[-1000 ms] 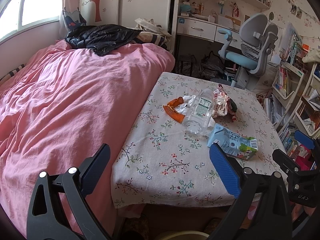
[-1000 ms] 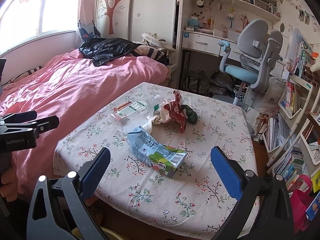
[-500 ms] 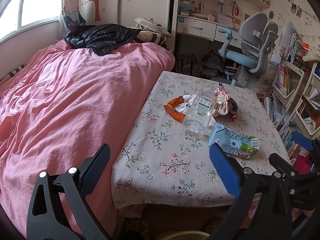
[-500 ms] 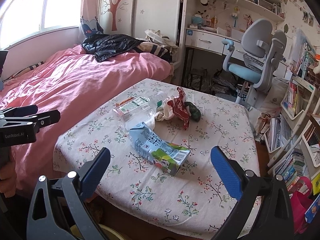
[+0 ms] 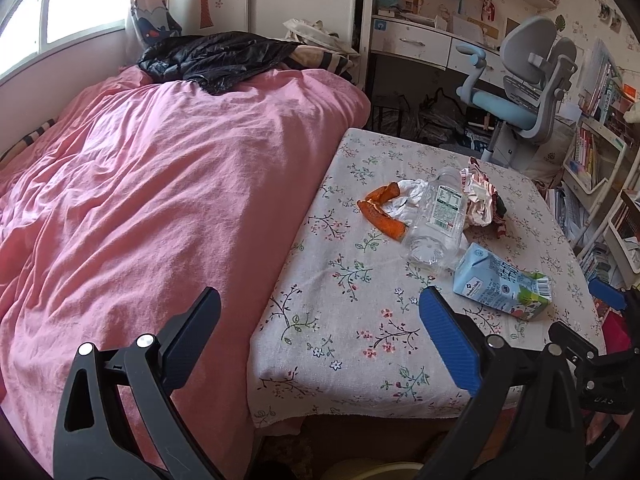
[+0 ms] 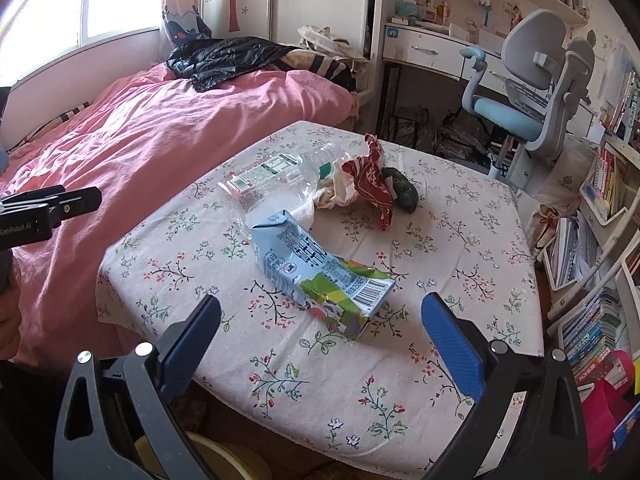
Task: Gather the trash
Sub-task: 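Grasp the blue milk carton with the right tool while the left tool grasps the water bottle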
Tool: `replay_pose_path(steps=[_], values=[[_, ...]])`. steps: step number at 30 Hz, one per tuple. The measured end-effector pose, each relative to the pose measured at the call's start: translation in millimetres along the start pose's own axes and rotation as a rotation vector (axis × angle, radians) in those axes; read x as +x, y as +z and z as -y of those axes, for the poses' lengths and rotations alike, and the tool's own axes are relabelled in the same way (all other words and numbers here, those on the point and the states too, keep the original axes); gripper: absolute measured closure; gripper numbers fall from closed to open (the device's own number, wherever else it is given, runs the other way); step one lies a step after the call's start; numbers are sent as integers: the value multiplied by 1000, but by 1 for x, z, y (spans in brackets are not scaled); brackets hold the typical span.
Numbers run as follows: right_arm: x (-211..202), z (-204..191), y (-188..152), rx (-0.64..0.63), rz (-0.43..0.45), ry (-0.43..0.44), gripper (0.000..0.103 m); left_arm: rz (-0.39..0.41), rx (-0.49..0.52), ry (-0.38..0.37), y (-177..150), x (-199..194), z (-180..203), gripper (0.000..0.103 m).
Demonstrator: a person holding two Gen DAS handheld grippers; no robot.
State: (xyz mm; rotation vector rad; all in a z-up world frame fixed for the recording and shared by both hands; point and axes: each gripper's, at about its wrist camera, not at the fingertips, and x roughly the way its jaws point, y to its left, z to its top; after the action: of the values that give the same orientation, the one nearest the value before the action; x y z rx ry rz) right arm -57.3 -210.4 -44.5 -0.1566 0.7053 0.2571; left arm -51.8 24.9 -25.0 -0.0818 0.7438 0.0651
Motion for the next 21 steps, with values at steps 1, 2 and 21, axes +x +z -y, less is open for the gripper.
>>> replay_pose_path(steps=[1,2,21], values=[[3,0,0,-8,-5,1,6,-5,5,-2,2,2,2,7],[6,1,0,-14,-13,4,6,-8,12,-5,4,5,4,7],[68,3,20,-233,-125,91,8,-51,349,-99,78,93,125,7]])
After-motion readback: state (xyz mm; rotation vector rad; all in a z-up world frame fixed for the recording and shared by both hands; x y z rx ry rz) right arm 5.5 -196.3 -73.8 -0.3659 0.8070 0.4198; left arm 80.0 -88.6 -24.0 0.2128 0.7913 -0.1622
